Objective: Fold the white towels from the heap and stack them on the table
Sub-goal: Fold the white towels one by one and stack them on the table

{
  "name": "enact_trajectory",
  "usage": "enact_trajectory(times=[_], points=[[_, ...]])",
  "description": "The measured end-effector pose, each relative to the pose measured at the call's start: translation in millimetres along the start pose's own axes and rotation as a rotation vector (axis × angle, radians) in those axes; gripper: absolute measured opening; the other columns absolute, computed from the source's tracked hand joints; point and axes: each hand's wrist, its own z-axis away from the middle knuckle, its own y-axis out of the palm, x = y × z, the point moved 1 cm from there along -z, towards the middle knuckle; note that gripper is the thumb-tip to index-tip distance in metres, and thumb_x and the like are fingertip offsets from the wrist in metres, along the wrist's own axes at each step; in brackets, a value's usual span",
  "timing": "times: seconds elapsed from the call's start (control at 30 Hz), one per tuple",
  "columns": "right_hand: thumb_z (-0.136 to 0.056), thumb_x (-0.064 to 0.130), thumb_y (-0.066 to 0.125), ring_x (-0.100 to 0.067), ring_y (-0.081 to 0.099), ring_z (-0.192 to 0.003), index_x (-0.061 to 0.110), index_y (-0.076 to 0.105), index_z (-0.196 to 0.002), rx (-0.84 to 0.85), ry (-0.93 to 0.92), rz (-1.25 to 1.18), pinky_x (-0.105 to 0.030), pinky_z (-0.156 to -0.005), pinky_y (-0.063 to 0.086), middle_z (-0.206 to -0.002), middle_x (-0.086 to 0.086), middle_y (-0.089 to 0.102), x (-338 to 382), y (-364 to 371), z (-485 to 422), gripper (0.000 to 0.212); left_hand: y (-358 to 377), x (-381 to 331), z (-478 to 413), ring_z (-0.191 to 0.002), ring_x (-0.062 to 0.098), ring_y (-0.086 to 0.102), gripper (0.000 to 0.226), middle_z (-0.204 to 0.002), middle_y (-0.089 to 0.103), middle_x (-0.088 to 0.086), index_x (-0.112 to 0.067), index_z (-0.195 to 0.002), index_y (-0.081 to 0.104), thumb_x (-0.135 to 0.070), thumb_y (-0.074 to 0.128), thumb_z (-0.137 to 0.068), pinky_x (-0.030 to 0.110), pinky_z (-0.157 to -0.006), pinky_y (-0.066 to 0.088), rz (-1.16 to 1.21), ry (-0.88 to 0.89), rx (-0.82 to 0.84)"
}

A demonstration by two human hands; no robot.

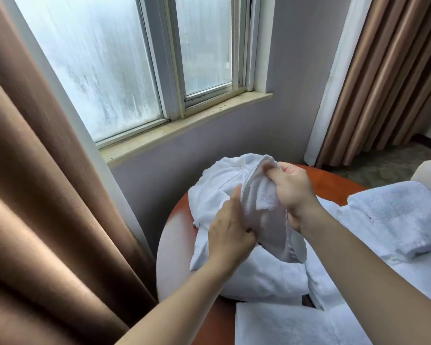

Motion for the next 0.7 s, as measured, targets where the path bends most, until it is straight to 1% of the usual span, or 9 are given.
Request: enact_trajectory(times=[0.03,0.1,0.17,0.27,0.37,0.43,0.53,0.57,0.7], points=[[-0.095,0.028,0.059,-0.023,0.054,-0.078,-0.012,0.057,-0.095,0.009,0.001,-0.007,-0.038,-0.073,0.047,-0.084,-0.014,0.056,0,-2,1,0.040,0,2,-1,-0.112,0.014,0.053,0.092,-0.131,0.052,-0.016,-0.039,-0.149,0.014,-0.014,0.060,-0.073,0.026,-0.081,0.042,-0.012,-0.044,0.012],[-0.095,0.029,0.059,-0.023,0.055,-0.077,-0.007,0.060,-0.093,0.029,0.003,-0.009,-0.037,-0.071,0.048,-0.082,-0.014,0.057,-1,-6,3,0.035,-1,8,-4,-0.109,0.015,0.054,0.089,-0.127,0.053,-0.016,-0.042,-0.147,0.018,-0.013,0.058,-0.072,0.028,-0.078,0.041,-0.070,-0.100,0.030],[-0.095,0.029,0.059,-0.023,0.057,-0.075,0.000,0.062,-0.092,0.035,0.011,-0.032,-0.035,-0.069,0.049,-0.080,-0.014,0.059,-2,-12,5,0.030,-2,13,-7,-0.106,0.016,0.054,0.075,-0.118,0.056,-0.014,-0.041,-0.136,0.035,-0.017,0.061,-0.070,0.031,-0.077,0.043,-0.112,-0.092,0.059],[-0.094,0.032,0.060,-0.022,0.060,-0.077,0.002,0.063,-0.090,0.061,0.036,-0.097,-0.036,-0.073,0.052,-0.083,-0.015,0.062,-3,-20,8,0.030,0,23,-9,-0.104,0.017,0.052,0.051,-0.109,0.058,-0.007,-0.026,-0.114,0.054,-0.024,0.074,-0.067,0.030,-0.081,0.043,0.000,-0.031,0.275],[-0.095,0.031,0.058,-0.021,0.062,-0.078,0.005,0.063,-0.091,0.087,0.067,-0.108,-0.035,-0.073,0.055,-0.084,-0.013,0.063,1,-27,9,0.027,6,39,-5,-0.114,0.010,0.045,0.071,-0.124,0.051,-0.007,-0.024,-0.133,0.048,-0.023,0.082,-0.070,0.022,-0.086,0.035,-0.109,0.060,0.478],[-0.096,0.029,0.057,-0.025,0.061,-0.084,0.004,0.062,-0.098,0.077,0.074,-0.136,-0.038,-0.079,0.054,-0.089,-0.016,0.063,2,-33,8,0.026,12,50,-4,-0.112,0.012,0.048,0.066,-0.121,0.053,-0.006,-0.023,-0.131,0.048,-0.024,0.079,-0.072,0.030,-0.089,0.040,-0.169,0.058,0.444],[-0.097,0.027,0.055,-0.028,0.061,-0.089,-0.004,0.060,-0.112,0.072,0.086,-0.151,-0.043,-0.087,0.052,-0.096,-0.020,0.062,2,-38,8,0.035,20,57,0,-0.096,0.025,0.059,0.018,-0.099,0.064,-0.001,-0.019,-0.101,0.056,-0.028,0.060,-0.086,0.042,-0.080,0.045,-0.129,0.051,0.252],[-0.097,0.027,0.055,-0.028,0.061,-0.089,-0.006,0.059,-0.114,0.071,0.088,-0.144,-0.045,-0.089,0.051,-0.097,-0.020,0.062,2,-40,8,0.037,21,58,0,-0.091,0.027,0.059,0.013,-0.094,0.065,0.000,-0.019,-0.096,0.055,-0.028,0.053,-0.087,0.042,-0.078,0.046,-0.099,0.028,0.201],[-0.097,0.023,0.055,-0.026,0.059,-0.087,-0.009,0.059,-0.113,-0.011,0.092,-0.128,-0.039,-0.082,0.052,-0.095,-0.017,0.061,0,-57,5,0.036,10,62,-9,-0.082,0.027,0.055,0.026,-0.088,0.063,0.000,-0.030,-0.101,0.048,-0.021,0.035,-0.080,0.038,-0.074,0.047,0.048,-0.111,0.093]])
